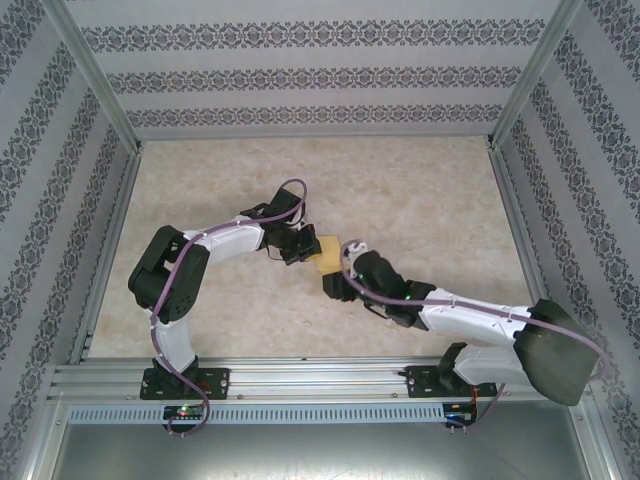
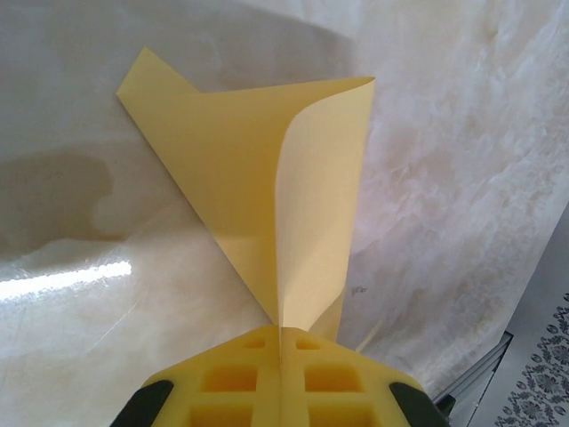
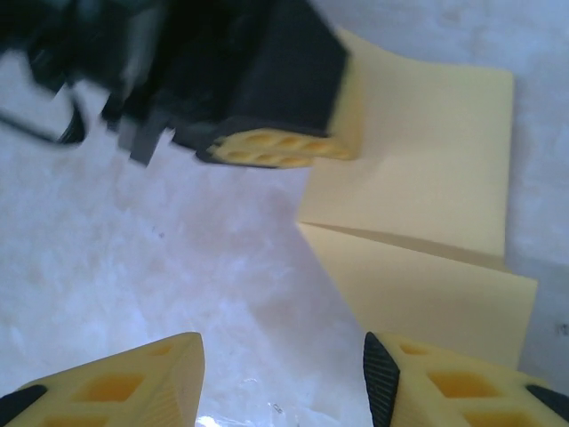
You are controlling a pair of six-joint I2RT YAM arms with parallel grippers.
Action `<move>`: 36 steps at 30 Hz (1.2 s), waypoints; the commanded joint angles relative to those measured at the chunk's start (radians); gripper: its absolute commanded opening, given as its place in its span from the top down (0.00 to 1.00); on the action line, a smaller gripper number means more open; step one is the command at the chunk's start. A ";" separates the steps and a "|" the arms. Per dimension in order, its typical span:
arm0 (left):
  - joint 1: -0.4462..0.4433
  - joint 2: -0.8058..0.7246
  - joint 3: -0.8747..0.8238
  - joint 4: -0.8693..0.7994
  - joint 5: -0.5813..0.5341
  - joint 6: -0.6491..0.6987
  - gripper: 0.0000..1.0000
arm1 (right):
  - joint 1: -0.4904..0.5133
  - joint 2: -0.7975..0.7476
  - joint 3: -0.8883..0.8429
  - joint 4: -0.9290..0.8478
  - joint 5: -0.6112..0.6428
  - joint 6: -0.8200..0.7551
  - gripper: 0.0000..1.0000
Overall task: Fold a paper plane with a square sheet of paper (pick it up from the middle)
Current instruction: Fold the wing for the fifth time at the center of the table.
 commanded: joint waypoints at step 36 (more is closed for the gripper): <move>0.016 -0.041 0.040 -0.103 -0.002 0.038 0.99 | 0.196 0.416 0.100 0.077 0.548 -0.484 0.97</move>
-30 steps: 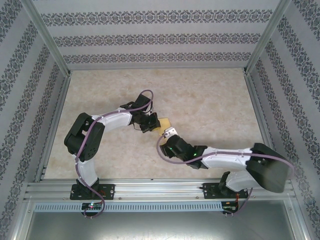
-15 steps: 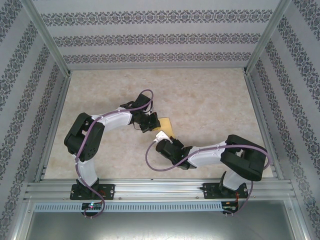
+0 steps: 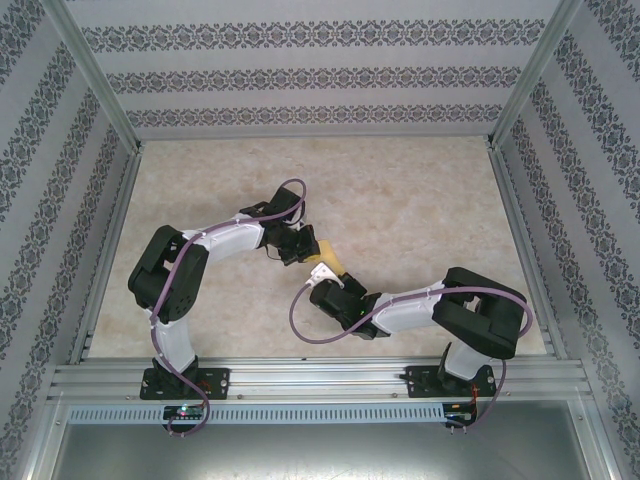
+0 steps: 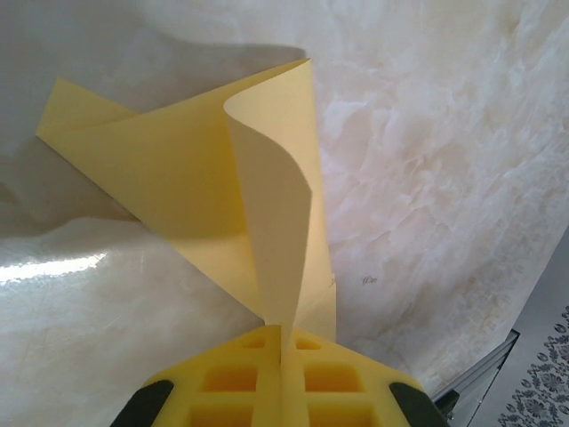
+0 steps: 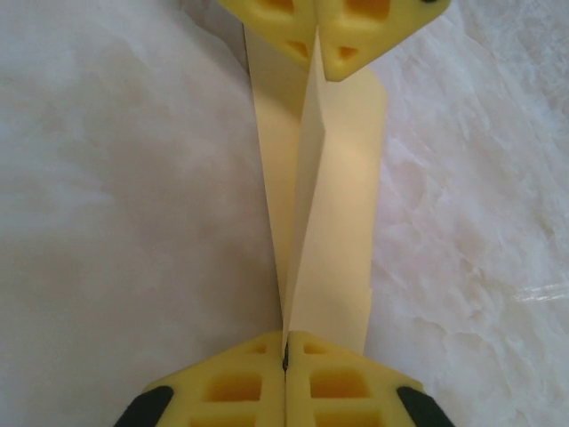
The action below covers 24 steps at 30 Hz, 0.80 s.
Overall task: Fold a paper plane with a square sheet of paper (pick it up from the middle)
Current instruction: Fold the wing for the fifth time at the center of the table.
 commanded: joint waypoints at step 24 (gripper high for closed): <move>0.083 -0.305 -0.128 -0.140 -0.234 0.101 0.57 | -0.324 0.004 -0.027 0.217 -0.947 0.559 0.99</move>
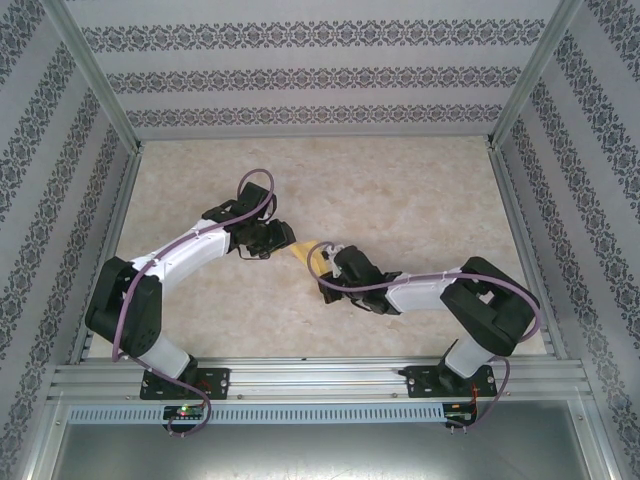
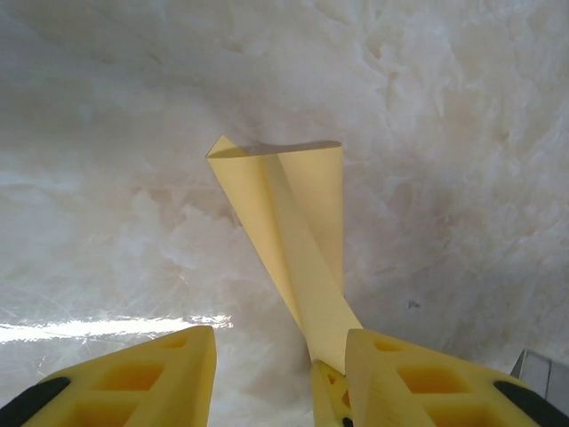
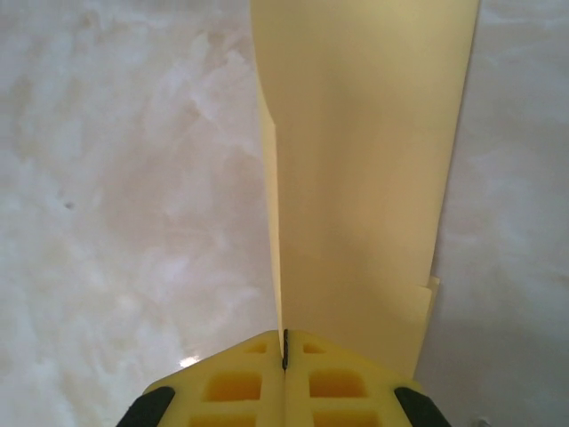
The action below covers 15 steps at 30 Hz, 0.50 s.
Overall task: Fold a paper plane with a square sheet of paper (pick it up from the middle)
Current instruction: Fold the wing for the fifth time at the center of the table.
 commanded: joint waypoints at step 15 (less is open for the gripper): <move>-0.036 0.111 -0.034 0.238 0.247 0.070 0.56 | -0.166 0.171 -0.037 0.358 -0.463 0.402 0.97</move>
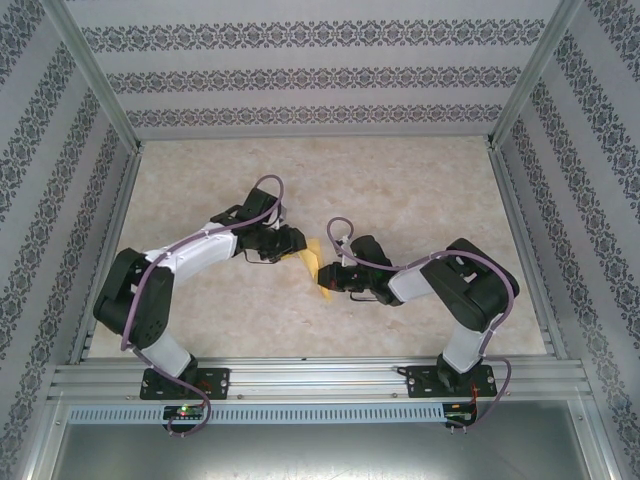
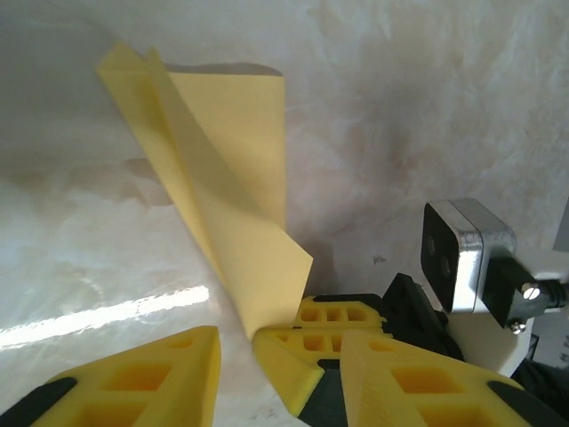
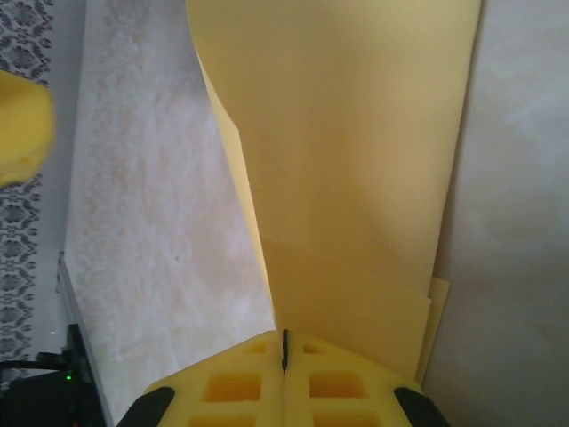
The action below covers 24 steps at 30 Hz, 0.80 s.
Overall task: Fold a paper plane with a square sheet of paper (pick it up from the middle)
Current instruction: Fold the wing for the fifth time at the center of the table.
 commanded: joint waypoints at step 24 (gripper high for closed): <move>-0.009 0.198 0.166 -0.213 -0.083 -0.226 0.19 | 0.145 -0.129 -0.004 -0.140 0.257 -0.298 0.91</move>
